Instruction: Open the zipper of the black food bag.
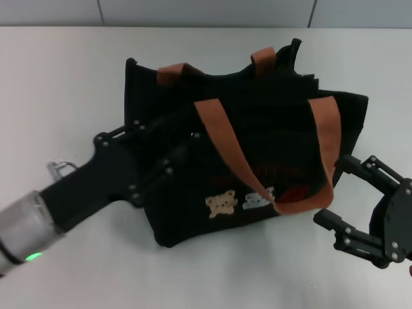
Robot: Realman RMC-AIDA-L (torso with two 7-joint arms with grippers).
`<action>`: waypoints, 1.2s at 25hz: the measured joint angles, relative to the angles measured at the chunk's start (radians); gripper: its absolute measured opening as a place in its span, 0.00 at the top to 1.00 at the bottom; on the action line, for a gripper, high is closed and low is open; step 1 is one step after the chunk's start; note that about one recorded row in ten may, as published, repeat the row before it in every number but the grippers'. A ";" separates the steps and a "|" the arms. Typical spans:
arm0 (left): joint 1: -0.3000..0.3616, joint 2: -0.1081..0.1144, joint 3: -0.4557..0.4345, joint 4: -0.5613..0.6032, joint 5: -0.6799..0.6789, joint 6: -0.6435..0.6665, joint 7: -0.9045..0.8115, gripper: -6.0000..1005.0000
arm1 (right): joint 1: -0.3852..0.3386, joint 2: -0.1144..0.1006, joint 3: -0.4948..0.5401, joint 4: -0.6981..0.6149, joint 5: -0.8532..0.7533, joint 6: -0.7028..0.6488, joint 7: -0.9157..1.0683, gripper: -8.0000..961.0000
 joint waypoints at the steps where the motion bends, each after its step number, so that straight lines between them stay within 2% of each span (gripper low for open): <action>1: 0.003 0.001 0.001 0.037 0.013 0.023 -0.031 0.72 | 0.006 0.000 -0.003 -0.008 -0.002 0.001 0.006 0.13; 3: 0.009 0.002 0.002 0.078 0.027 0.053 -0.063 0.64 | 0.008 0.000 -0.005 -0.012 -0.002 0.001 0.009 0.13; 4: 0.028 0.003 0.009 0.183 0.055 0.128 -0.126 0.61 | 0.011 0.000 -0.008 -0.018 -0.003 0.000 0.014 0.13; 6: 0.046 0.005 0.025 0.264 0.085 0.188 -0.173 0.52 | 0.026 0.000 -0.020 -0.032 -0.003 0.001 0.042 0.13; 8: 0.051 0.006 0.035 0.287 0.094 0.205 -0.186 0.44 | 0.031 0.000 -0.028 -0.038 -0.003 0.002 0.053 0.13; 10: 0.062 0.008 0.084 0.342 0.106 0.234 -0.232 0.36 | 0.045 0.000 -0.051 -0.051 -0.003 0.009 0.076 0.13; 11: 0.067 0.008 0.136 0.381 0.108 0.245 -0.268 0.32 | 0.058 0.000 -0.076 -0.058 -0.004 0.018 0.097 0.13; 14: 0.071 0.005 0.166 0.401 0.108 0.246 -0.283 0.18 | 0.070 0.000 -0.098 -0.067 -0.004 0.027 0.118 0.13; 20: 0.074 0.001 0.200 0.402 0.108 0.242 -0.284 0.17 | 0.084 0.001 -0.112 -0.075 -0.004 0.035 0.132 0.13; 30: 0.074 0.001 0.203 0.401 0.103 0.245 -0.273 0.17 | 0.087 0.002 -0.118 -0.076 -0.003 0.041 0.135 0.13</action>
